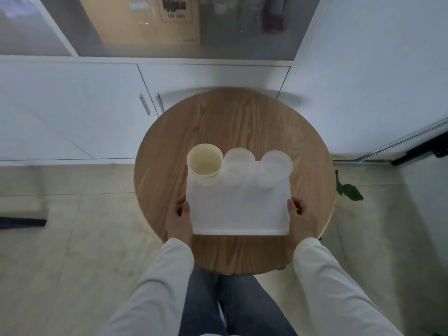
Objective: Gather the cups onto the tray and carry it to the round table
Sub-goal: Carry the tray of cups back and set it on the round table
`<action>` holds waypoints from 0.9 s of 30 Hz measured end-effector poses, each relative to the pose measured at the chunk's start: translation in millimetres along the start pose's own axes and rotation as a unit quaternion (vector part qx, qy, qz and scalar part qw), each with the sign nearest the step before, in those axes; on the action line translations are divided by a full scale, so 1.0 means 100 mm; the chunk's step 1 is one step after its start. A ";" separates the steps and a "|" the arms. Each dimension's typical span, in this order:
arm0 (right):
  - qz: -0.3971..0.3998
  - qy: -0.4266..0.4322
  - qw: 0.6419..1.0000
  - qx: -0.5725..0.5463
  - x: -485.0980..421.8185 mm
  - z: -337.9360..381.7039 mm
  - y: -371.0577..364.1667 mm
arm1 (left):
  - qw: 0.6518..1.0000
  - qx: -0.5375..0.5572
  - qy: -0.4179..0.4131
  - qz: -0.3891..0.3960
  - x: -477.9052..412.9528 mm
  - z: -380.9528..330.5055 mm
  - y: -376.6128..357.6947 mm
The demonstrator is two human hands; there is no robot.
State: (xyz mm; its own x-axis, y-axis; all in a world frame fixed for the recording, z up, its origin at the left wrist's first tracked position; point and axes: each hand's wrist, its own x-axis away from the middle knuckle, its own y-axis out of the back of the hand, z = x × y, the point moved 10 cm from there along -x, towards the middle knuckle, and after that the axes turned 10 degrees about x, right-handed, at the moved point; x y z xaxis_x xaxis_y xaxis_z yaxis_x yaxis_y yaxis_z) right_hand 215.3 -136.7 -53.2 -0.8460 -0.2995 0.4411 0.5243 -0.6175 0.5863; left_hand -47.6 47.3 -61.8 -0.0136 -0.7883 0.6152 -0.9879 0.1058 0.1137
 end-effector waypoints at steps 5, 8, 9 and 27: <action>0.006 0.014 1.000 0.017 -0.14 -0.13 -0.13 | 0.999 -0.037 -0.007 -0.005 -0.14 0.14 -0.01; -0.006 0.021 0.999 0.039 -0.18 -0.21 -0.17 | 0.998 -0.059 -0.010 -0.013 -0.20 0.19 0.01; -0.010 0.024 0.999 0.046 -0.19 -0.24 -0.18 | 0.997 -0.074 -0.015 -0.015 -0.21 0.20 0.02; -0.072 0.059 0.991 0.101 -0.14 -0.30 -0.22 | 0.972 -0.201 -0.107 -0.055 -0.31 0.24 0.10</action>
State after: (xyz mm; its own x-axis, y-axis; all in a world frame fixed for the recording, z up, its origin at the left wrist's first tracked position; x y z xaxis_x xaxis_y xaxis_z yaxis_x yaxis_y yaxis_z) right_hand 213.3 -140.9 -92.6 -0.9124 -0.3098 0.2675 0.3963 -0.5051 0.7667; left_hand -60.6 58.7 -98.5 0.0143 -0.9114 0.4113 -0.8457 0.2085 0.4912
